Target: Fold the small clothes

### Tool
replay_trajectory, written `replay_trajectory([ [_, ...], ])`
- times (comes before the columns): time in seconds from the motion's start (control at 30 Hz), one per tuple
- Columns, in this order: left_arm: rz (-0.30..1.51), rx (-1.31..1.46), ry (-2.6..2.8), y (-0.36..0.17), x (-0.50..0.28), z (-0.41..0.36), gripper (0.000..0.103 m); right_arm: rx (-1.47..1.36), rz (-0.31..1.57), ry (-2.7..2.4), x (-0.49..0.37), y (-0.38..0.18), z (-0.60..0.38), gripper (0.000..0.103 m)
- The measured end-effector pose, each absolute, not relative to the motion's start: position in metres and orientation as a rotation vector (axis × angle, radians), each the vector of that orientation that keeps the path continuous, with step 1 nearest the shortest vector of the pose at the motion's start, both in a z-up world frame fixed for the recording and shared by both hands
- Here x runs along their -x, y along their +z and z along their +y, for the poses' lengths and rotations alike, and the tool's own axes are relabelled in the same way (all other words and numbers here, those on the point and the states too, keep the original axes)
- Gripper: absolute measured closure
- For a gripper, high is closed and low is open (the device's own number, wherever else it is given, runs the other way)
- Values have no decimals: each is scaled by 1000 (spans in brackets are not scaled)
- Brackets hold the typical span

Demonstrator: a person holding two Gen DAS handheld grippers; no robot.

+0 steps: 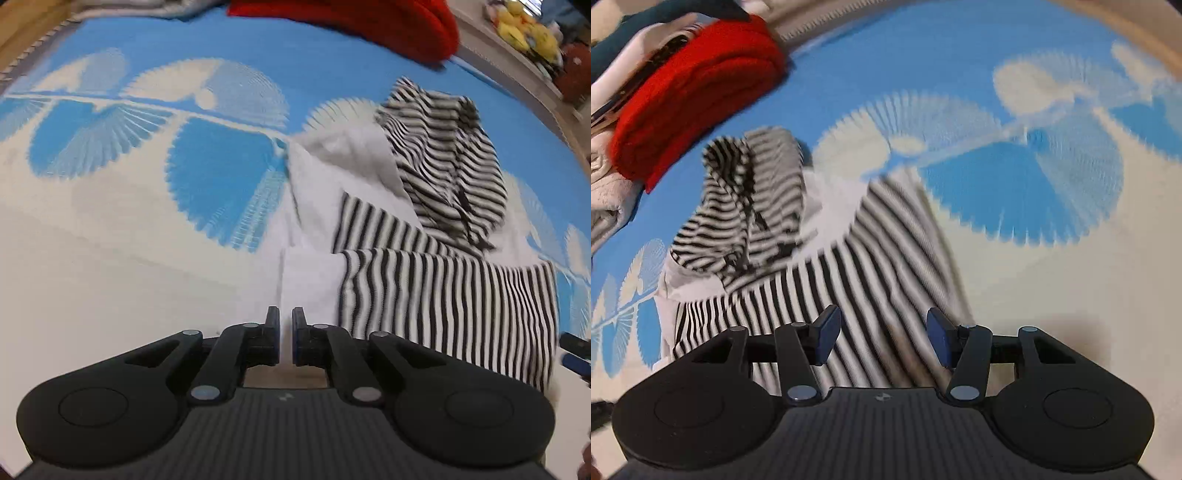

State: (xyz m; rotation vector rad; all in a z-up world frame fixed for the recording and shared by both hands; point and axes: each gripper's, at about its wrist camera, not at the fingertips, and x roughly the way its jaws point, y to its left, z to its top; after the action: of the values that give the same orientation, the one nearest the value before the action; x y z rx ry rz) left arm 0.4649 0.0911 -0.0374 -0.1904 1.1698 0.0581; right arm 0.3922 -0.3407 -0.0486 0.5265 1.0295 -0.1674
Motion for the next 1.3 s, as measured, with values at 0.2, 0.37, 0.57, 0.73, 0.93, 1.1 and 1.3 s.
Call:
replay_trajectory([
  [0.2,1157,216,-34,-46,-471,83,96,-491,1145,-279,-391,-81,-345,50],
  [0.37,1323,116,52,-96,-472,80,93,-542,1183,-367,-383,-94,-358,50],
  [0.57,1211,168,0,-71,-474,81,82,-461,1081,-260,-389,-69,-339,47],
  [0.73,1310,91,28,-98,-475,68,72,-448,1185,-208,-390,-89,-329,45],
  [0.93,1199,30,-6,-67,-472,59,69,-357,1104,-179,-388,-63,-317,42],
  [1.1,1199,18,1,-68,-475,50,69,-262,1041,-172,-392,-47,-317,42],
  [1.3,1179,23,-9,-64,-480,40,69,-200,1008,-179,-391,-38,-319,42],
])
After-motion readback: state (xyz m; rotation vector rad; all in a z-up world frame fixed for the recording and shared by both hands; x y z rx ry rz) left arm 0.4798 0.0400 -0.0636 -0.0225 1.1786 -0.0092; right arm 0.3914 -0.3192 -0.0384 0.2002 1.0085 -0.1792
